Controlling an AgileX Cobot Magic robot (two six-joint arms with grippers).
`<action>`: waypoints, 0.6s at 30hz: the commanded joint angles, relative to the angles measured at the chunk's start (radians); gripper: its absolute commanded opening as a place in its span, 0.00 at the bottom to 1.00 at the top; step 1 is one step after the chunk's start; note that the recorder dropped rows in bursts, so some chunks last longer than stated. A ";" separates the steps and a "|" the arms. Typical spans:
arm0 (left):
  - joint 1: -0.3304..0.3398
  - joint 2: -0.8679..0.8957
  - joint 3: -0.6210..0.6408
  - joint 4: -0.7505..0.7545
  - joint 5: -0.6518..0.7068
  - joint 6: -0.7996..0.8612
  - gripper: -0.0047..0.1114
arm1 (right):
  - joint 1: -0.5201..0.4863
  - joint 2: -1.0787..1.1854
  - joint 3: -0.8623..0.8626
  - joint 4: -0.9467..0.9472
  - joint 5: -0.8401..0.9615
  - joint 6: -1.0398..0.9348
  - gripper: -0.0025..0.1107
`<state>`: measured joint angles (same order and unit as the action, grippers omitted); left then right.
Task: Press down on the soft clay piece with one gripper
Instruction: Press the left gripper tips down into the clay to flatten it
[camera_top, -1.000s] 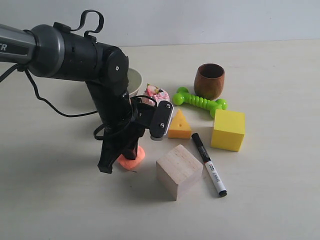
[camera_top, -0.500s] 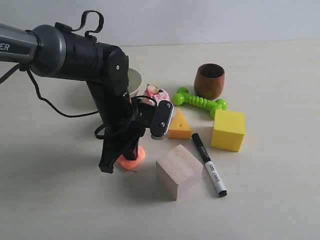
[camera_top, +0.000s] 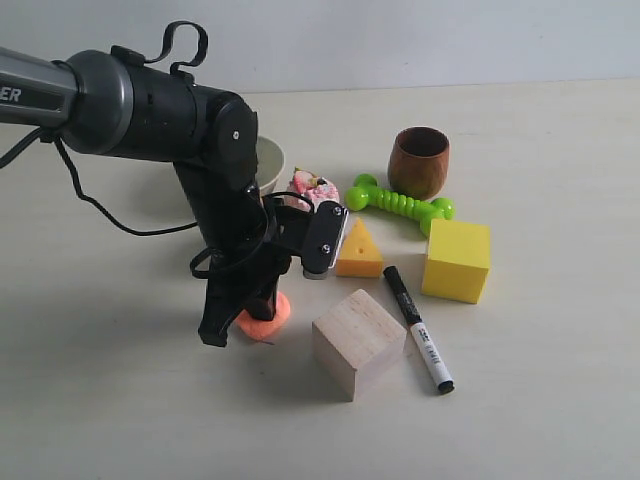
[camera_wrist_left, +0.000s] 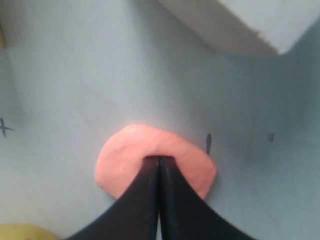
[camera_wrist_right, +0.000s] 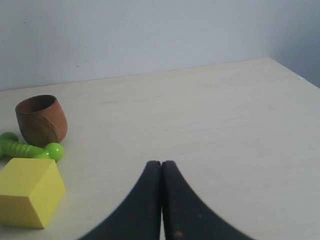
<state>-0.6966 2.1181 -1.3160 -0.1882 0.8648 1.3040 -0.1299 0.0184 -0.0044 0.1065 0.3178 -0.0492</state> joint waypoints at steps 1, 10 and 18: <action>-0.012 0.088 0.038 -0.043 -0.007 -0.001 0.04 | -0.004 -0.006 0.004 -0.001 -0.005 -0.002 0.03; -0.012 0.034 0.038 -0.003 -0.007 -0.015 0.04 | -0.004 -0.006 0.004 -0.001 -0.005 -0.002 0.03; -0.012 -0.022 0.038 0.028 0.007 -0.055 0.04 | -0.004 -0.006 0.004 -0.001 -0.005 -0.002 0.03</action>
<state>-0.7006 2.0817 -1.3037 -0.1646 0.8495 1.2624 -0.1299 0.0184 -0.0044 0.1065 0.3178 -0.0492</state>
